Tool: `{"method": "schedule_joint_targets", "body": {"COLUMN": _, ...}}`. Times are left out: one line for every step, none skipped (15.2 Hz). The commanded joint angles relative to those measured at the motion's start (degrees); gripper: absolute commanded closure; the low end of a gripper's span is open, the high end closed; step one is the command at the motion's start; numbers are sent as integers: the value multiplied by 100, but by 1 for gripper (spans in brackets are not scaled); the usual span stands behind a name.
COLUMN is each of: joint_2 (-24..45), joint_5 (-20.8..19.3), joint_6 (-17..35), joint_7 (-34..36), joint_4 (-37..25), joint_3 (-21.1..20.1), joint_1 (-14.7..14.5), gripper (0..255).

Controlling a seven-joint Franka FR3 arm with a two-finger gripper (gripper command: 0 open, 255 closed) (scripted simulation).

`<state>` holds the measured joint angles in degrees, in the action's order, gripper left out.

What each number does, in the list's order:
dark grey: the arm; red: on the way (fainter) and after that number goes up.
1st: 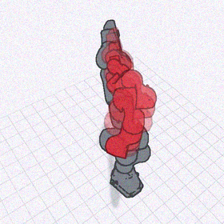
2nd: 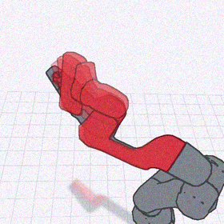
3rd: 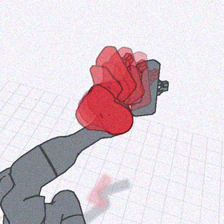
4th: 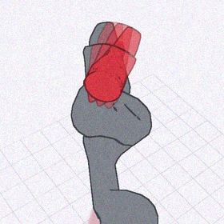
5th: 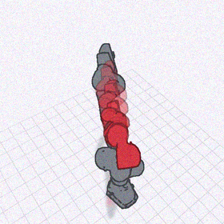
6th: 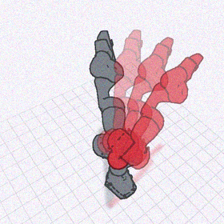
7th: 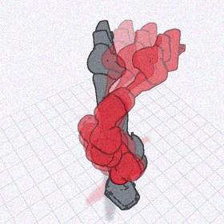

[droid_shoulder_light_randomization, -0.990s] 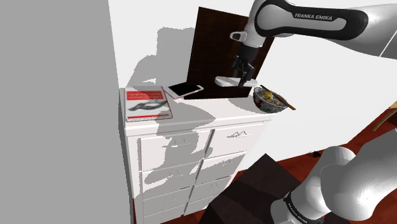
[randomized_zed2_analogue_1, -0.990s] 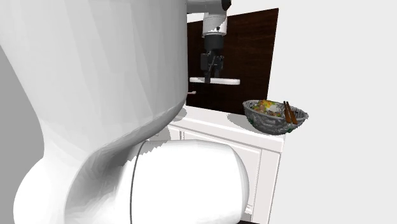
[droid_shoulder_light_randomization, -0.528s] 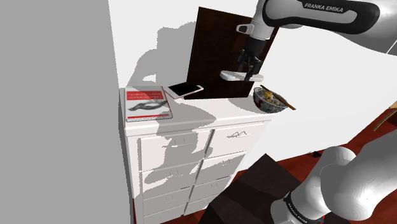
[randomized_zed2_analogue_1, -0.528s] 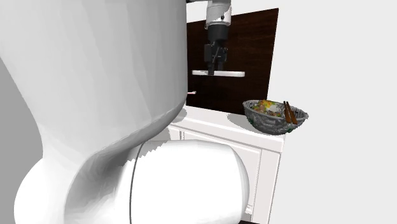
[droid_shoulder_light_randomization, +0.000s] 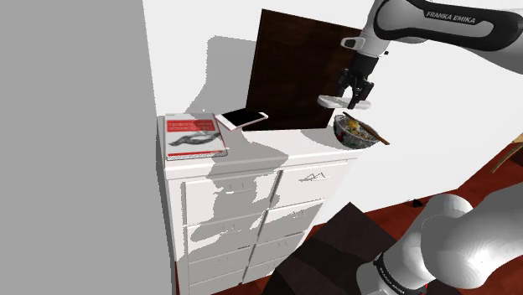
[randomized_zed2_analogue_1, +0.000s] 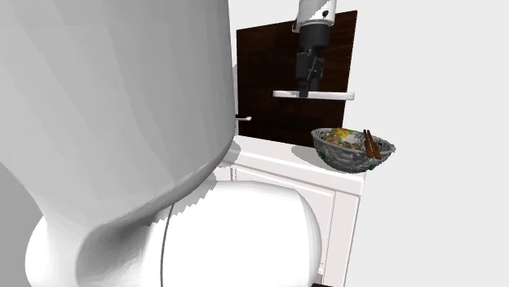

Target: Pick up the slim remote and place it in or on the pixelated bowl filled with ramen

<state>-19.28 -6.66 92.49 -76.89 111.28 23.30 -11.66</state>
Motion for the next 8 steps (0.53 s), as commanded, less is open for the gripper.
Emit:
{"method": "schedule_joint_targets", "body": {"joint_2": -65, "joint_5": -80, "joint_6": -37, "joint_7": -248, "joint_4": 7, "joint_3": 160, "joint_1": 96, "gripper": 255}}
{"method": "schedule_joint_targets", "body": {"joint_2": -108, "joint_5": -125, "joint_6": -52, "joint_7": -372, "joint_4": 22, "joint_3": 243, "joint_1": 147, "gripper": 255}}
{"method": "schedule_joint_targets", "body": {"joint_2": -144, "joint_5": -170, "joint_6": -67, "joint_7": -497, "joint_4": 30, "joint_3": 328, "joint_1": 197, "gripper": 255}}
{"method": "schedule_joint_targets", "body": {"joint_2": -176, "joint_5": -214, "joint_6": -82, "joint_7": -625, "joint_4": 32, "joint_3": 416, "joint_1": 245, "gripper": 255}}
{"method": "schedule_joint_targets", "body": {"joint_2": -201, "joint_5": -257, "joint_6": -96, "joint_7": -754, "joint_4": 28, "joint_3": 505, "joint_1": 292, "gripper": 255}}
{"method": "schedule_joint_targets", "body": {"joint_2": -219, "joint_5": -297, "joint_6": -110, "joint_7": -886, "joint_4": 17, "joint_3": 596, "joint_1": 339, "gripper": 255}}
{"method": "schedule_joint_targets", "body": {"joint_2": -235, "joint_5": -354, "joint_6": -129, "joint_7": -1086, "joint_4": -10, "joint_3": 736, "joint_1": 407, "gripper": 255}}
{"method": "schedule_joint_targets", "body": {"joint_2": -252, "joint_5": -364, "joint_6": -54, "joint_7": -1079, "joint_4": 80, "joint_3": 742, "joint_1": 411, "gripper": 255}}
